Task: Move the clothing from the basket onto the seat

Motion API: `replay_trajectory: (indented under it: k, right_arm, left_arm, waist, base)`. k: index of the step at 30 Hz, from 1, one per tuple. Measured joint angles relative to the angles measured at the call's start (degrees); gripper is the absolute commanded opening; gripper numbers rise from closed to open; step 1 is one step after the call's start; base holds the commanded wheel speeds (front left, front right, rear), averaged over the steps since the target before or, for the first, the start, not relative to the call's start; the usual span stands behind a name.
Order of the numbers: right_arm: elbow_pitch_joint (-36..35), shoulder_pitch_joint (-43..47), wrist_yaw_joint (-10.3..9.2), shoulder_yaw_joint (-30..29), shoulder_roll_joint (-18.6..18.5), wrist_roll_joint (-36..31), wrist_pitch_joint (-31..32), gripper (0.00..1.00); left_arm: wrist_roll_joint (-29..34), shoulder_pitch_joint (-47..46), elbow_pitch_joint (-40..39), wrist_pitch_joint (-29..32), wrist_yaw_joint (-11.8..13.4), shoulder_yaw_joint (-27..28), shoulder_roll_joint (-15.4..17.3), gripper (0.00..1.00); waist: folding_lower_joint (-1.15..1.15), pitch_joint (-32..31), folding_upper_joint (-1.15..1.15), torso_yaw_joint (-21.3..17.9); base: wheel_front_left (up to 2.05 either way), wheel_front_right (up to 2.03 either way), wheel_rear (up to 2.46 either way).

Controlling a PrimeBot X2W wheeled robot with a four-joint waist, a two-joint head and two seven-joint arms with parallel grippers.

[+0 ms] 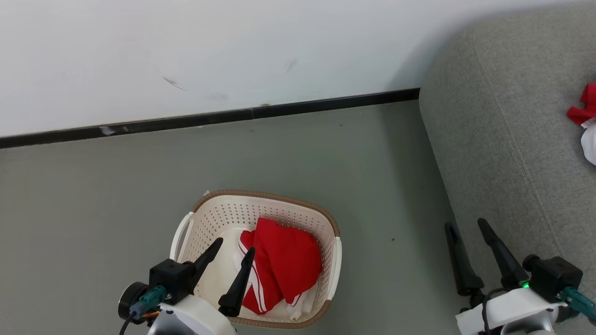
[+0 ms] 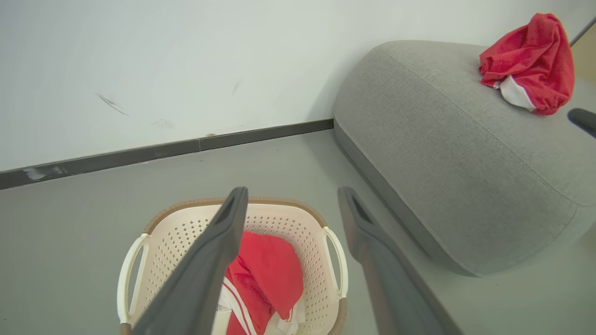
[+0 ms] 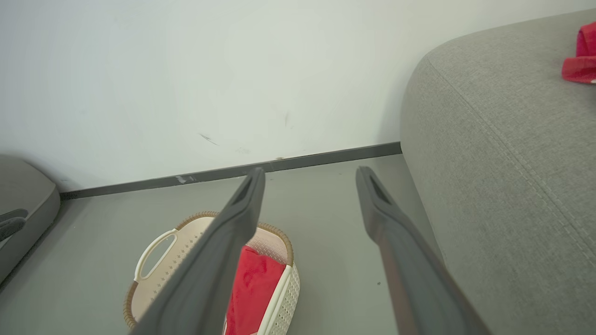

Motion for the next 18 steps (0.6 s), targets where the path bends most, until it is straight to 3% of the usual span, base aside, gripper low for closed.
replay_trajectory:
  k: [18]
  right_arm:
    - [-2.49,-6.51,0.00,1.60,0.03,0.73,0.00,1.00]
  left_arm:
    - [1.47,-6.90,2.25,7.32,0.01,-2.26,-0.93,1.00]
  waist:
    - [0.00,10.48,0.00,-3.82]
  base:
    - [0.00,0.00,0.00]
